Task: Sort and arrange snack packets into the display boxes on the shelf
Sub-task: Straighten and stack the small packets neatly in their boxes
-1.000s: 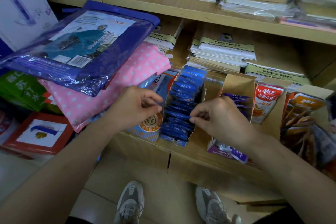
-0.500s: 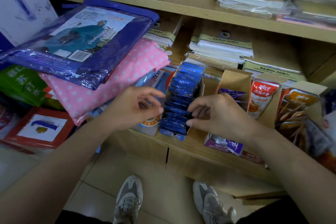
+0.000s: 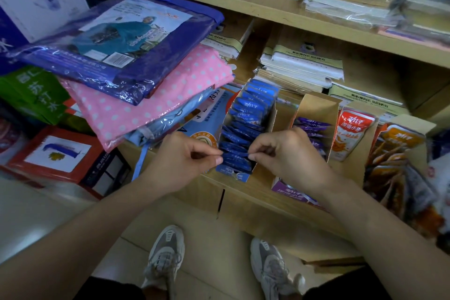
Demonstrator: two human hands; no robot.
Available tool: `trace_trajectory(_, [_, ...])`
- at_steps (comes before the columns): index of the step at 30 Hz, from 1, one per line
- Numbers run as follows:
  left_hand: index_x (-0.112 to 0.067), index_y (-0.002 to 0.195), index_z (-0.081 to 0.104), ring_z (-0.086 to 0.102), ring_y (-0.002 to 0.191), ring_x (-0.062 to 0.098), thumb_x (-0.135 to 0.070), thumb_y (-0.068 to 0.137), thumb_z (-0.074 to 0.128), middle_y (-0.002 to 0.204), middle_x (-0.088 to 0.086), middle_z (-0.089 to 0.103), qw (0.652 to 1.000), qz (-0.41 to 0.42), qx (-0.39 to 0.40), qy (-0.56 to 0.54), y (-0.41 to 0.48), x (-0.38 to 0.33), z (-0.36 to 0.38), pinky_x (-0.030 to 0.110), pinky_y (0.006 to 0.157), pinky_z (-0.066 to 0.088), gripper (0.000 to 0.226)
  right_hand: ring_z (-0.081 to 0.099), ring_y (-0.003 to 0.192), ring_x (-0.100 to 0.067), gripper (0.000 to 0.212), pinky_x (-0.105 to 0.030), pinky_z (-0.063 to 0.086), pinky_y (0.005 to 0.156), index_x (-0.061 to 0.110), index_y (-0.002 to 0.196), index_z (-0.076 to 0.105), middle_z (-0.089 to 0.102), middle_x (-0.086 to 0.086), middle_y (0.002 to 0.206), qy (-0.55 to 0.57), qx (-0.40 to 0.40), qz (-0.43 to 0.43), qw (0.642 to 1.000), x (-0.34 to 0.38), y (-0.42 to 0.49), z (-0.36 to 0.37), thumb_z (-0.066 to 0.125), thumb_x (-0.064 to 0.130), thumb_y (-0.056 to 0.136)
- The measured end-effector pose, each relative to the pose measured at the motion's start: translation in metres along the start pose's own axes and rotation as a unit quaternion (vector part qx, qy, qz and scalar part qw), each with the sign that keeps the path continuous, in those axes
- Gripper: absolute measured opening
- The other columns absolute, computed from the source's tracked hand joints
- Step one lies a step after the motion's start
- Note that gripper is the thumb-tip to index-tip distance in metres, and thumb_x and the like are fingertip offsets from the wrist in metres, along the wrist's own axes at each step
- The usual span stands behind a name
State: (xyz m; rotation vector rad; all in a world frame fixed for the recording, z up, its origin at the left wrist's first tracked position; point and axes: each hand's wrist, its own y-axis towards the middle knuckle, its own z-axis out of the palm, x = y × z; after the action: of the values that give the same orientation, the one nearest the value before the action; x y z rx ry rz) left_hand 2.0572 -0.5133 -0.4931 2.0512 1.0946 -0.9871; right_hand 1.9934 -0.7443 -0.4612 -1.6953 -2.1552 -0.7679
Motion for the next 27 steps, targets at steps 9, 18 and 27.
trace_trajectory(9, [-0.025, 0.146, 0.050, 0.051, 0.131, 0.013, -0.072, 0.073, 0.066, 0.142, -0.006, 0.057, 0.992, -0.010, -0.034, 0.123, 0.004, -0.020, 0.006, 0.030, 0.105, 0.042, 0.089, 0.061, 0.100, -0.002, 0.029, -0.025, 0.051, 0.088, 0.024, 0.111, 0.072, 0.068, 0.013, 0.104, -0.016, -0.075, 0.063, 0.995, -0.012, -0.007, -0.038, 0.071, 0.037, 0.085])
trace_trajectory(18, [-0.030, 0.154, 0.023, 0.053, 0.124, 0.005, -0.052, 0.062, 0.089, 0.138, -0.009, 0.056, 0.999, -0.038, -0.013, 0.032, 0.025, -0.030, 0.059, 0.031, 0.098, 0.051, 0.115, 0.018, 0.150, -0.017, 0.063, -0.043, 0.013, 0.122, 0.019, 0.155, 0.033, 0.037, 0.002, 0.159, -0.150, 0.049, 0.112, 0.981, -0.018, -0.011, -0.013, 0.052, 0.045, 0.100])
trace_trajectory(27, [-0.037, 0.155, 0.032, 0.059, 0.113, -0.013, -0.035, 0.068, 0.092, 0.128, -0.023, 0.064, 0.998, -0.017, 0.011, -0.051, 0.029, -0.008, 0.057, 0.014, 0.099, 0.048, 0.106, 0.039, 0.138, -0.004, 0.067, -0.026, 0.032, 0.114, 0.025, 0.154, 0.033, 0.046, 0.017, 0.147, 0.110, 0.091, 0.160, 0.977, -0.016, 0.000, -0.017, 0.064, 0.015, 0.096])
